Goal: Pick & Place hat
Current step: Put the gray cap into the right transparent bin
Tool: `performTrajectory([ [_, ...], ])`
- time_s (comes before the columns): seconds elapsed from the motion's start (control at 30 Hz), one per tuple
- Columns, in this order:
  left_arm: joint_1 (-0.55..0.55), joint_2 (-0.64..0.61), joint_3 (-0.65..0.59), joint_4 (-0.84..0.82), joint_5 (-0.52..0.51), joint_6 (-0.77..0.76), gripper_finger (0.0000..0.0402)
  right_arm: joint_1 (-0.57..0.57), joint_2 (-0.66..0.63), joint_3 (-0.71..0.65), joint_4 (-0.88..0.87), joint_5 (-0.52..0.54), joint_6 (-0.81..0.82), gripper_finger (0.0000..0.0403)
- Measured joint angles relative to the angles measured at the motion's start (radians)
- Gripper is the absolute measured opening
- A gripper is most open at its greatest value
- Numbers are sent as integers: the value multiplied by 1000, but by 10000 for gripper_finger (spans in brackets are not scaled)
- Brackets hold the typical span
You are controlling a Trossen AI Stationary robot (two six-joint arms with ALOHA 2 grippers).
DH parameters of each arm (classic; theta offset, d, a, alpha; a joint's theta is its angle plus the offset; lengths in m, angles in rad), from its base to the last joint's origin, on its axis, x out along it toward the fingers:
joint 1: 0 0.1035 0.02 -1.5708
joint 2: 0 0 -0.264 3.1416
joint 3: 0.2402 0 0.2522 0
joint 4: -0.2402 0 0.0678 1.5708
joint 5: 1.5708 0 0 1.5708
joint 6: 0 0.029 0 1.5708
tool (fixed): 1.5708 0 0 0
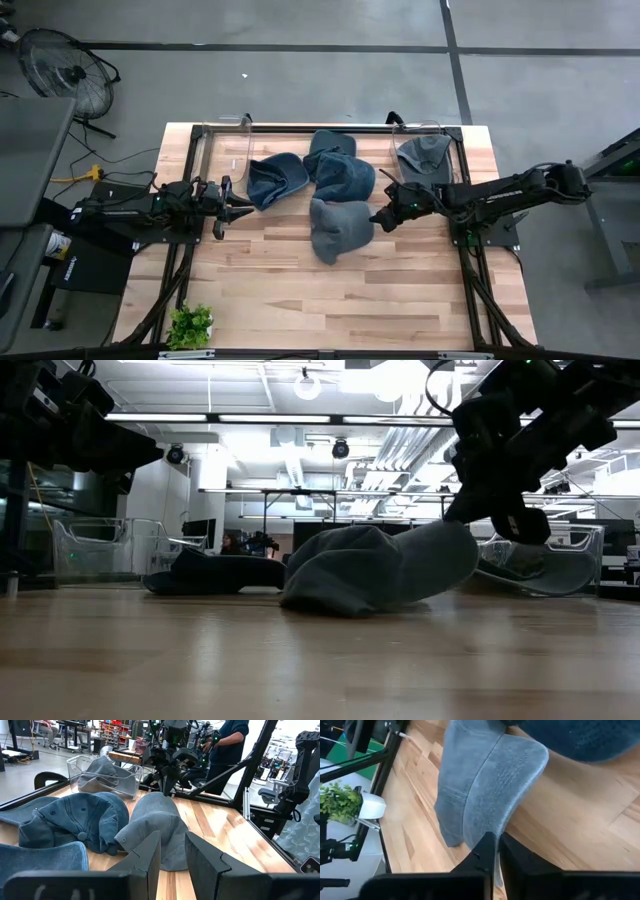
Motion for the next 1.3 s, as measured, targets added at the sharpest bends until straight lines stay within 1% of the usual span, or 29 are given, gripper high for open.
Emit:
performTrajectory([
  [0.1, 0, 0, 0, 0, 0, 0, 87, 0, 0, 0, 31, -3, -18, 5],
  [0.27, 0, 0, 0, 0, 0, 0, 87, 12, -3, 2, 117, -48, -23, 3],
  [0.4, 0, 0, 0, 0, 0, 0, 87, 25, -29, 4, 193, -62, -31, 2],
  [0.6, 0, 0, 0, 0, 0, 0, 87, 48, -91, 6, 309, -31, -78, 1],
  [0.7, 0, 0, 0, 0, 0, 0, 87, 68, -123, 6, 393, 7, -139, 1],
  [0.77, 0, 0, 0, 0, 0, 0, 87, 78, -145, 7, 444, 57, -170, 1],
  [0.87, 0, 0, 0, 0, 0, 0, 87, 92, -172, 23, 450, 165, -237, 0],
  [1.03, 0, 0, 0, 0, 0, 0, 87, 116, -199, 89, 431, 357, -455, 0],
  [1.17, 0, 0, 0, 0, 0, 0, 87, 132, -200, 172, 341, 512, -641, 0],
  [1.3, 0, 0, 0, 0, 0, 0, 87, 144, -200, 295, 163, 699, -831, 0],
])
